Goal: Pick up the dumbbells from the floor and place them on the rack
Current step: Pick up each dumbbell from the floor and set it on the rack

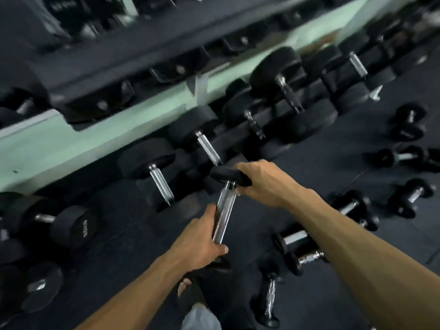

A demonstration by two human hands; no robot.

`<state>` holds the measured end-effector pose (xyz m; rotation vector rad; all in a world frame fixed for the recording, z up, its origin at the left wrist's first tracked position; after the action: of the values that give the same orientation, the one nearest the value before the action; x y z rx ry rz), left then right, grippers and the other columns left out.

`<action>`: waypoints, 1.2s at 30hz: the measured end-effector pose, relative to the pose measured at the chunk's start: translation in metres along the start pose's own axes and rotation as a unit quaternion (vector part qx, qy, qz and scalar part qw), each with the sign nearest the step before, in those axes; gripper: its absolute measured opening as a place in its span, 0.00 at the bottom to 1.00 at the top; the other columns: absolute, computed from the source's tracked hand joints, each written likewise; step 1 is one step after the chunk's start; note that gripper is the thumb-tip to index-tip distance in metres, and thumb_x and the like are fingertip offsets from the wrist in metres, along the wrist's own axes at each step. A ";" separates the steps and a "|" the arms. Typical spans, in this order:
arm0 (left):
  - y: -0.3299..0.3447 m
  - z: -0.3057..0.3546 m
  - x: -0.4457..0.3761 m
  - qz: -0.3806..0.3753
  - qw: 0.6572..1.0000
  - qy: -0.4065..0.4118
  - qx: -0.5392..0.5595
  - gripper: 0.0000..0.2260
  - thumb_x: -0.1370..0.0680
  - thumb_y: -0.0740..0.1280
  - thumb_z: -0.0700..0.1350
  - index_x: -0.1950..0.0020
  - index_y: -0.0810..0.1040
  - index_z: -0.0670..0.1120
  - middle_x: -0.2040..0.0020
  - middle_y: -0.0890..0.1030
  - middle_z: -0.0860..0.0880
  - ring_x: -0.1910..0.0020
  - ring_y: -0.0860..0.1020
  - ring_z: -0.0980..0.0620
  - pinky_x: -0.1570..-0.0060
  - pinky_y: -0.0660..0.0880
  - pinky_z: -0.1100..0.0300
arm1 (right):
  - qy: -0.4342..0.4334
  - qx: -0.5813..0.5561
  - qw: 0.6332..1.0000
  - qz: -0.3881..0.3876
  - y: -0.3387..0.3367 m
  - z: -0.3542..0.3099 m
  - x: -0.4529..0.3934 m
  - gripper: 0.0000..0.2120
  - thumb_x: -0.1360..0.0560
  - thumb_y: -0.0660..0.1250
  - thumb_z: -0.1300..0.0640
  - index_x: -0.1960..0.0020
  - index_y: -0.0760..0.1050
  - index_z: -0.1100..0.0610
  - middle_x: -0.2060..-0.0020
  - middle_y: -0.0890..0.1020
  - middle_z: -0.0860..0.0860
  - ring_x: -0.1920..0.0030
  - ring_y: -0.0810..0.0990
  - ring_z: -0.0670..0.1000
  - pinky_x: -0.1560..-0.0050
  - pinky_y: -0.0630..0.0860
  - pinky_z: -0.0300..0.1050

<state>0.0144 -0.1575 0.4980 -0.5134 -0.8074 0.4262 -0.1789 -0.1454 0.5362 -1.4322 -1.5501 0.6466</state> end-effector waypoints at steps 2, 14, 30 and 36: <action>-0.035 0.003 -0.001 0.016 1.000 0.006 0.001 0.35 0.31 0.76 0.48 0.31 0.58 0.54 0.47 0.78 0.49 0.51 0.78 0.51 0.50 0.77 0.56 | -0.011 0.012 1.000 -0.004 -0.026 -0.022 -0.025 0.12 0.28 0.71 0.52 0.48 0.75 0.55 0.56 0.82 0.51 0.53 0.79 0.57 0.54 0.74 0.49; -0.213 0.023 -0.014 0.124 0.991 -0.011 0.044 0.35 0.31 0.76 0.48 0.33 0.58 0.53 0.54 0.75 0.53 0.58 0.78 0.54 0.58 0.80 0.57 | -0.135 0.114 0.984 0.008 -0.155 -0.124 -0.170 0.13 0.28 0.69 0.45 0.49 0.74 0.51 0.54 0.82 0.50 0.50 0.79 0.58 0.56 0.73 0.49; -0.367 -0.017 -0.091 0.339 0.921 -0.162 0.098 0.25 0.33 0.75 0.43 0.42 0.65 0.47 0.52 0.77 0.49 0.56 0.76 0.48 0.59 0.74 0.55 | -0.338 0.132 0.931 -0.051 -0.205 -0.223 -0.395 0.09 0.27 0.69 0.50 0.50 0.75 0.53 0.58 0.79 0.47 0.54 0.79 0.56 0.54 0.74 0.51; -0.375 -0.047 -0.100 0.350 0.909 -0.202 0.100 0.31 0.33 0.75 0.43 0.35 0.65 0.45 0.46 0.78 0.46 0.49 0.77 0.45 0.52 0.76 0.51 | -0.370 0.139 0.915 -0.081 -0.176 -0.244 -0.432 0.08 0.26 0.69 0.51 0.54 0.71 0.52 0.60 0.76 0.46 0.57 0.75 0.53 0.55 0.72 0.50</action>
<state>0.0502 -0.5231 0.6322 -0.5205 -0.9475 1.3031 -0.0868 -0.6419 0.6844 -0.8564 -2.0117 1.3512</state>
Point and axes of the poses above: each hand's wrist, its own x-axis away from the middle knuckle, its own y-axis out of the palm, z = x × y, the point moved 2 cm from there along -x, towards the middle knuckle
